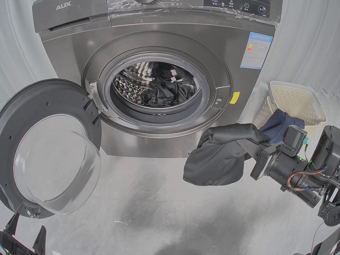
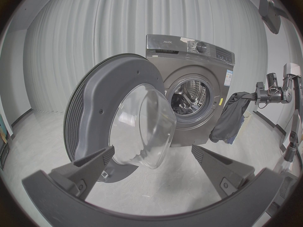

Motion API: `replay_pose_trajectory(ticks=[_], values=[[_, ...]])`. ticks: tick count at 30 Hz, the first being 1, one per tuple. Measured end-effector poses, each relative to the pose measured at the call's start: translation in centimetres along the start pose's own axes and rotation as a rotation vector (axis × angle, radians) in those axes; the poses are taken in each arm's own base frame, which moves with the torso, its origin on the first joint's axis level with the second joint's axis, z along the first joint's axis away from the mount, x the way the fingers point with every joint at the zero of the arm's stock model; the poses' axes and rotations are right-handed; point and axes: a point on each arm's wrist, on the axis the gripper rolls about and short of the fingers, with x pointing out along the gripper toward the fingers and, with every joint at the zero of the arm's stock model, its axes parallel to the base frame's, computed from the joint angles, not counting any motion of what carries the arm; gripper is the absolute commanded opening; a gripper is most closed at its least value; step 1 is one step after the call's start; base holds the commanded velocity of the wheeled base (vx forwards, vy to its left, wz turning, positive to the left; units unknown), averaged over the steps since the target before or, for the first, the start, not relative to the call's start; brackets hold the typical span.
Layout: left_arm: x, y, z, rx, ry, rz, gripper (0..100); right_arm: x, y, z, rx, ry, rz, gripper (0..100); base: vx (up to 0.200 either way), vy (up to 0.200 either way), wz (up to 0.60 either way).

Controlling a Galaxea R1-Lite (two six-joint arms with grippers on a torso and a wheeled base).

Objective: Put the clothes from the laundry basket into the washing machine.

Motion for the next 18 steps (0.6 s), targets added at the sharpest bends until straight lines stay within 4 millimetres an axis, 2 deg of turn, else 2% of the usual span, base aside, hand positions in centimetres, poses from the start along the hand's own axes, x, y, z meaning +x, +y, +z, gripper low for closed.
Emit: replay_pose_trajectory(ticks=[7, 13, 18], values=[[0.00, 0.00, 0.00, 0.000, 0.000, 0.000, 100, 0.00, -0.01, 0.00, 0.000, 0.000, -0.001, 0, 0.000, 0.000, 0.00], [0.00, 0.00, 0.00, -0.001, 0.000, 0.000, 100, 0.00, -0.01, 0.00, 0.000, 0.000, -0.001, 0, -0.200, 0.000, 0.00], [0.00, 0.00, 0.00, -0.001, 0.000, 0.000, 100, 0.00, -0.01, 0.00, 0.000, 0.000, -0.001, 0, 0.000, 0.000, 0.00]])
